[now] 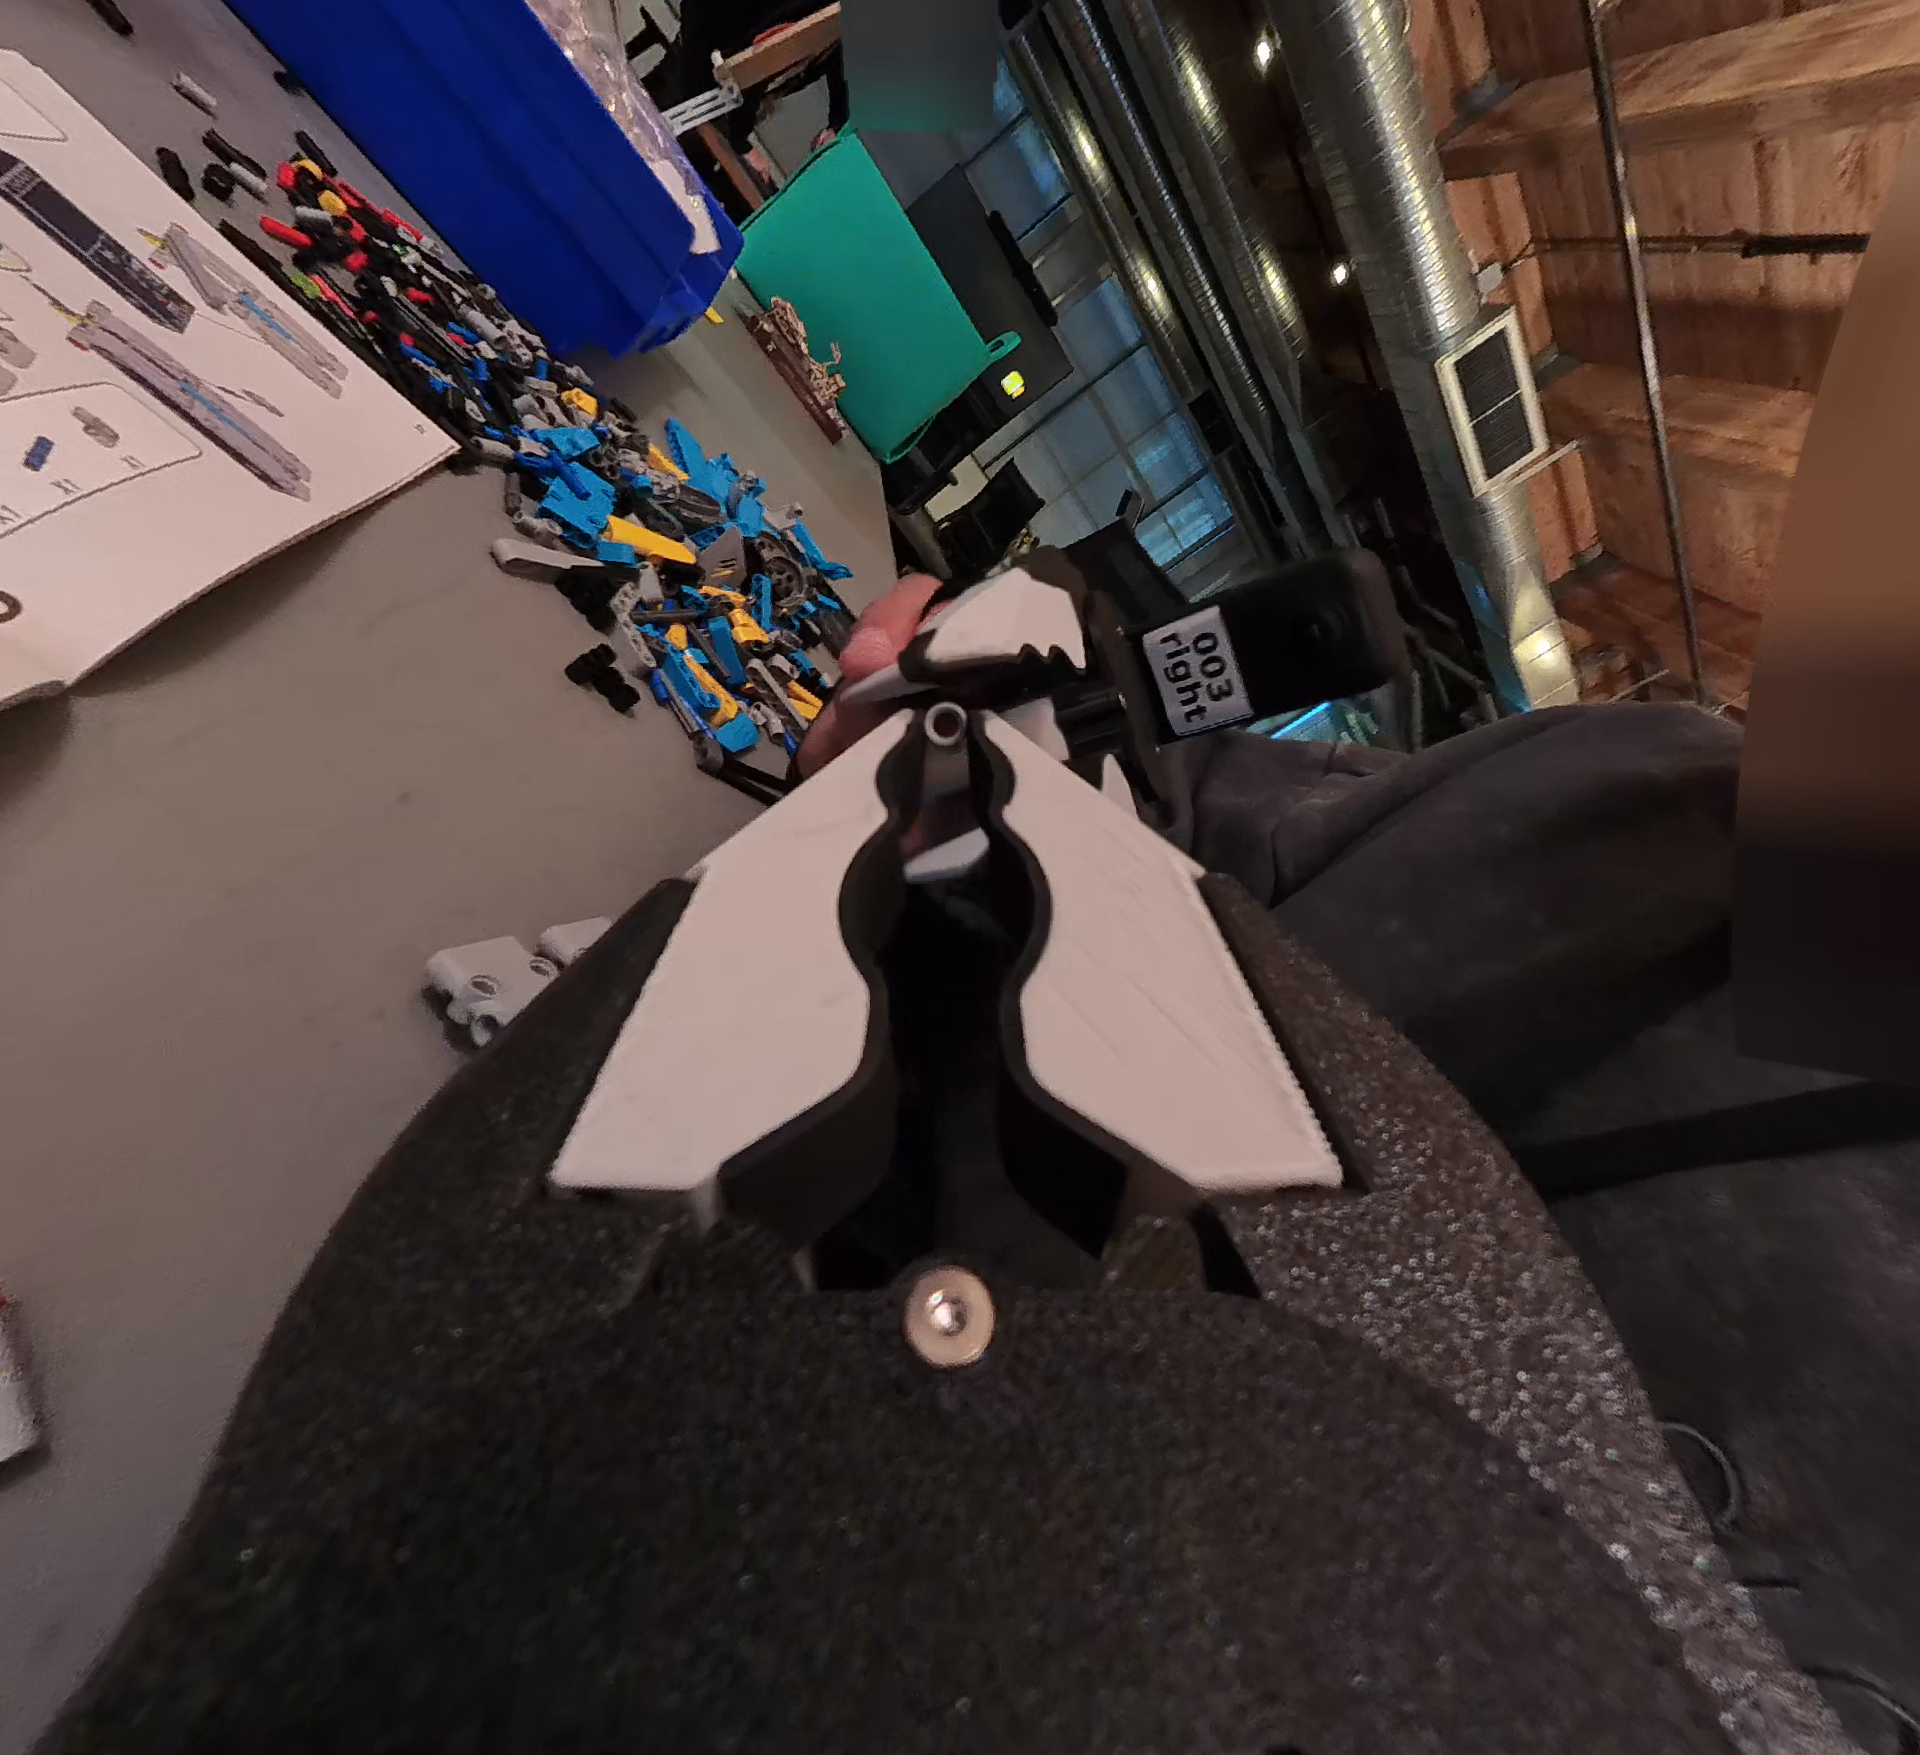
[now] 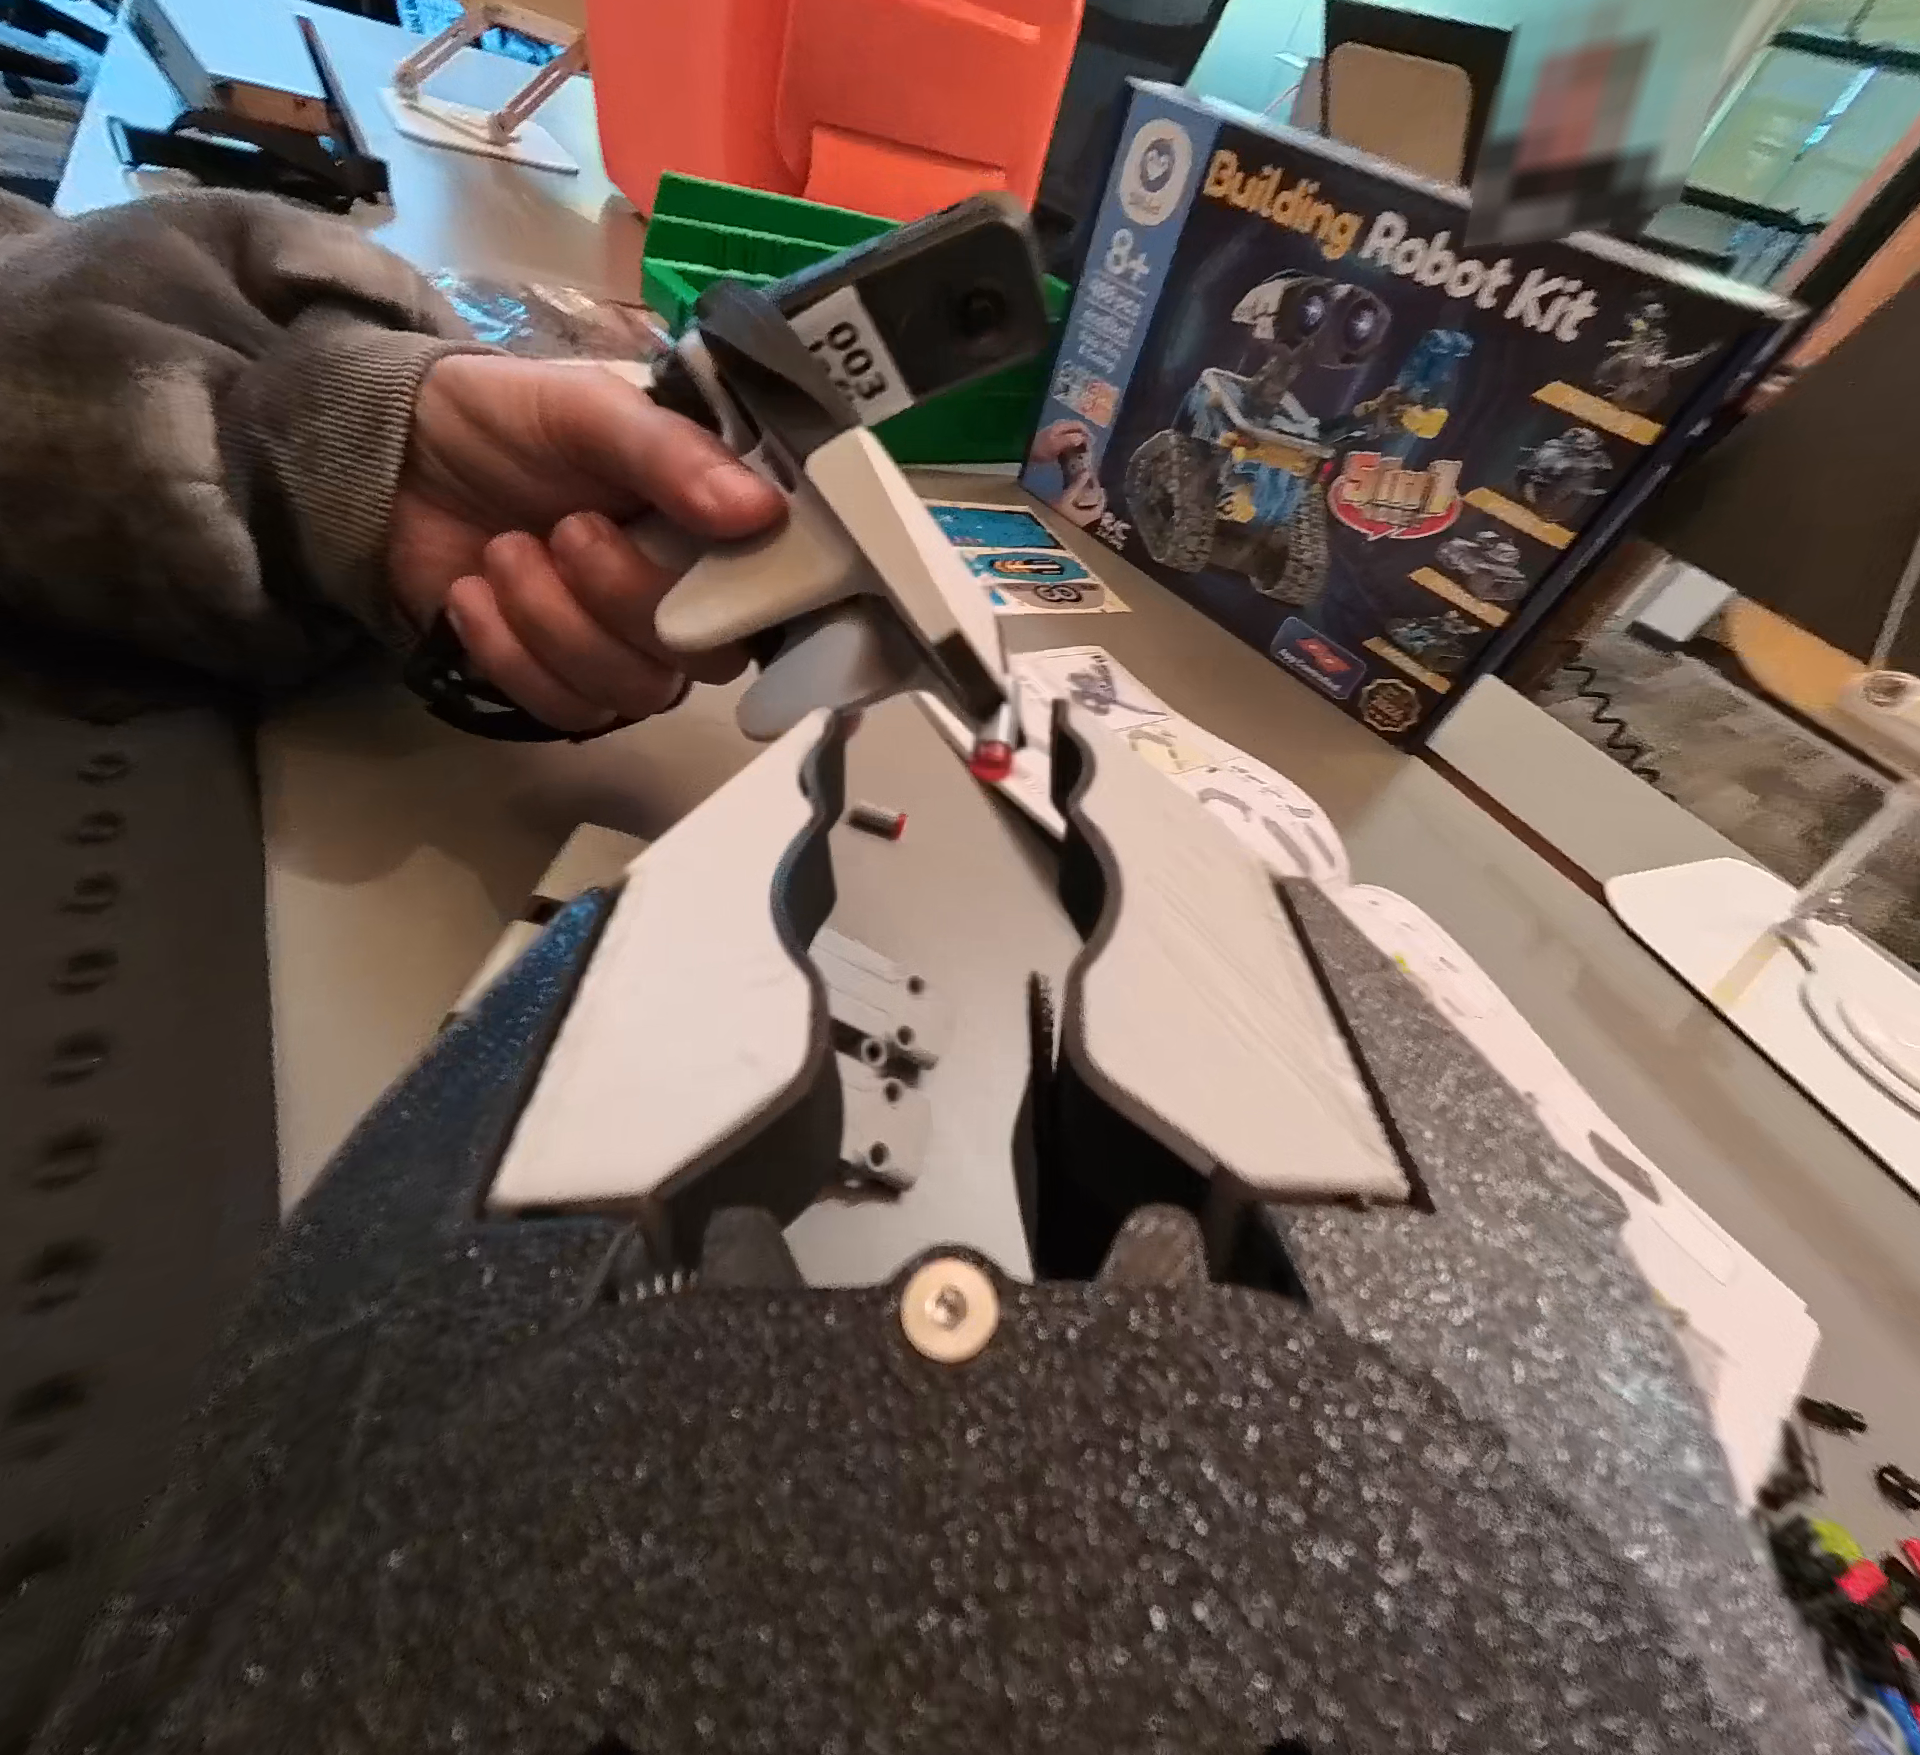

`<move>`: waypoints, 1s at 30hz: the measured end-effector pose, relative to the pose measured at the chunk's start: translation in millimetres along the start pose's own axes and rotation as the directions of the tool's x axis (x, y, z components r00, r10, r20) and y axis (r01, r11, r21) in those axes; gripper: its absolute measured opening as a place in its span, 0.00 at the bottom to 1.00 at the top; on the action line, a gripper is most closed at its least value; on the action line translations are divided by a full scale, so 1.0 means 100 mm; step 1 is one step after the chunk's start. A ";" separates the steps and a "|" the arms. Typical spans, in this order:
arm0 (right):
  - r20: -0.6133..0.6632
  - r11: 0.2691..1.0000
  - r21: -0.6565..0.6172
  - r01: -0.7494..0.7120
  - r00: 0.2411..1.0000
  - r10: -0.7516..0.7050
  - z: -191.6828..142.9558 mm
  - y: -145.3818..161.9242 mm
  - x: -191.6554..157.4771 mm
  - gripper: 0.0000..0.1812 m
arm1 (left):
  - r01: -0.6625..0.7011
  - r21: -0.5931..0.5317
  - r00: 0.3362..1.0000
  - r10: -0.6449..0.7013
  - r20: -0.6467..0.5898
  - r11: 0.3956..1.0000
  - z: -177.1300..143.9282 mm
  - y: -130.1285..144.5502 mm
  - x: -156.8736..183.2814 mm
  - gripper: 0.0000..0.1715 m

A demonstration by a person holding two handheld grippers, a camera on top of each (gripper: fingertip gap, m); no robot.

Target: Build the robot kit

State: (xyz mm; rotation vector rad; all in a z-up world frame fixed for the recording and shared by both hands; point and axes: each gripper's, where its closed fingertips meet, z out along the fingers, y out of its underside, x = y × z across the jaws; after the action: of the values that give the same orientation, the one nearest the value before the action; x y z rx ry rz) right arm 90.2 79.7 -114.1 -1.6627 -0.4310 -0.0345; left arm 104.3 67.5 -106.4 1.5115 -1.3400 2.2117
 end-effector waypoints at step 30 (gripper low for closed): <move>0.578 0.856 -0.516 0.018 0.746 0.332 -0.58 0.90 -0.96 0.04 | -0.344 -0.658 0.854 0.515 0.079 0.670 -0.56 1.18 -0.39 0.19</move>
State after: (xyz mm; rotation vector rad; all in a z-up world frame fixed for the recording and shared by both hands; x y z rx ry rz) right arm 41.7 -7.7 -217.5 -2.2055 -0.8566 0.6481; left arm 19.6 52.4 -212.0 1.3231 -2.4368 1.4802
